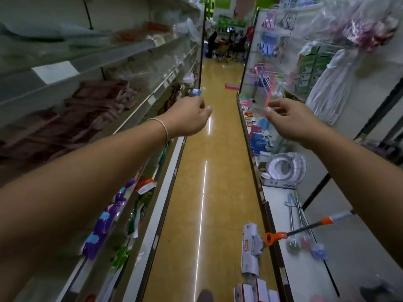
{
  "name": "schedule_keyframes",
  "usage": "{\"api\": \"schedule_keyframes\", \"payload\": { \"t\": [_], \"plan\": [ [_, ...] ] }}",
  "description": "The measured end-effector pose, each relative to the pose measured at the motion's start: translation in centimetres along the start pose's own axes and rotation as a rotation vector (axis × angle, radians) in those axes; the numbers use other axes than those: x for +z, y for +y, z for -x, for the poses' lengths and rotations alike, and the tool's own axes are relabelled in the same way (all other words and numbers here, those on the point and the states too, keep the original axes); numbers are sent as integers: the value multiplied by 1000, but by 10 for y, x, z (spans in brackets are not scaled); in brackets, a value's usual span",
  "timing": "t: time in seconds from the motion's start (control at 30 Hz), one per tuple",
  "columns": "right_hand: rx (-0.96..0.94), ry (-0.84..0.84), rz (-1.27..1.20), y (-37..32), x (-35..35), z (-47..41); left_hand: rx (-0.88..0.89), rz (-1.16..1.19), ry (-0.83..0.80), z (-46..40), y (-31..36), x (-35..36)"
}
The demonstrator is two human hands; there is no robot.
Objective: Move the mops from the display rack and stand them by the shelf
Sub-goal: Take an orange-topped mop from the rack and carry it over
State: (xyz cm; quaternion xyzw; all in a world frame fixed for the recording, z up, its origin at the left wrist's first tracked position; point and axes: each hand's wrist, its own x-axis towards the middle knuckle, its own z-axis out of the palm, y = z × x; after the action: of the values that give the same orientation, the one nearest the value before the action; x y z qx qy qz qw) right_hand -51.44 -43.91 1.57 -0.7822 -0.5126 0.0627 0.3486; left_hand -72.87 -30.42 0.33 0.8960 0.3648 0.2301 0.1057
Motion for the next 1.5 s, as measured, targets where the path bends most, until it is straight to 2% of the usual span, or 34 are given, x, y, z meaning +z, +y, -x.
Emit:
{"api": "schedule_keyframes", "payload": {
  "t": [0.43,0.9,1.23,1.5],
  "plan": [
    [68,34,58,90,0,-226,21,69,-57,-243,-36,78],
    [206,131,98,172,20,-373,189,162,-161,-441,-30,174],
    [434,321,104,210,12,-443,414,189,-279,-585,-25,231],
    [677,474,143,259,-6,-401,598,216,-458,-612,47,306]
  ]
}}
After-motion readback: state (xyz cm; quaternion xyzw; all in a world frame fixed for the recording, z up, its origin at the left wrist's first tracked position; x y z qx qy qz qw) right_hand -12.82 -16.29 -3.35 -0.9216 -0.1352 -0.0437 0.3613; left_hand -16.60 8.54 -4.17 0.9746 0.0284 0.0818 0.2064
